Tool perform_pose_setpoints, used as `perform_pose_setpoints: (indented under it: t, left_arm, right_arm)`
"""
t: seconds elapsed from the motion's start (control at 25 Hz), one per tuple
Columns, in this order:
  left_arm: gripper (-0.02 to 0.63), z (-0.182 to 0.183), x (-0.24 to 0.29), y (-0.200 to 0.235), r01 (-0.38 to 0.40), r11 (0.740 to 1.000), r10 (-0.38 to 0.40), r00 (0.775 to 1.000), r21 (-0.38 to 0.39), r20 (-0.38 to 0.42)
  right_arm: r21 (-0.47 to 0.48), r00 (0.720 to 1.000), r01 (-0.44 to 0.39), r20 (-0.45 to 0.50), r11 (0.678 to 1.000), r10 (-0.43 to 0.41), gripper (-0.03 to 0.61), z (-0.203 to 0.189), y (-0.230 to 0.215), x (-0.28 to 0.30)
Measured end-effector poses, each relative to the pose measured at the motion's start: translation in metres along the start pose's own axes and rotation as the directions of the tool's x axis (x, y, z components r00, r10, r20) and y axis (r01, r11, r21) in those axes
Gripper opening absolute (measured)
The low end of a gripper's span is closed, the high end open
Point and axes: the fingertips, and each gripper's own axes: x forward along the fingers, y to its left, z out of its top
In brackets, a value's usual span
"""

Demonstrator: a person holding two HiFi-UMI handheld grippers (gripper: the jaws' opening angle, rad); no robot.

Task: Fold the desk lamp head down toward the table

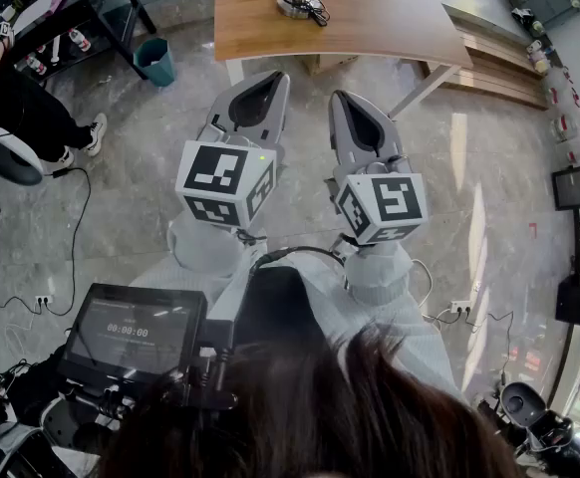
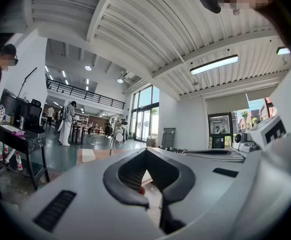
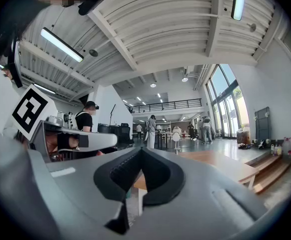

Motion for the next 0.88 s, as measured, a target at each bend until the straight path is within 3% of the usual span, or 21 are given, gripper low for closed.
perform_pose_setpoints:
  t: [0.56,0.76,0.88]
  left_arm:
    - [0.003,-0.006,0.0,0.001,-0.001,1.0,0.001,1.0,-0.011,-0.012]
    - [0.003,-0.026,0.004,-0.001,0.03,0.994,-0.035,0.998,-0.106,-0.046]
    - [0.003,-0.032,0.008,0.004,0.008,0.993,-0.015,0.998,-0.114,-0.061]
  right_arm:
    - [0.012,1.0,0.003,-0.004,1.0,-0.003,0.0,-0.004,-0.005,-0.002]
    - [0.013,1.0,0.013,-0.004,1.0,-0.013,0.002,-0.011,-0.018,-0.01]
    - [0.022,1.0,0.021,-0.01,1.0,-0.02,0.002,-0.018,-0.028,-0.012]
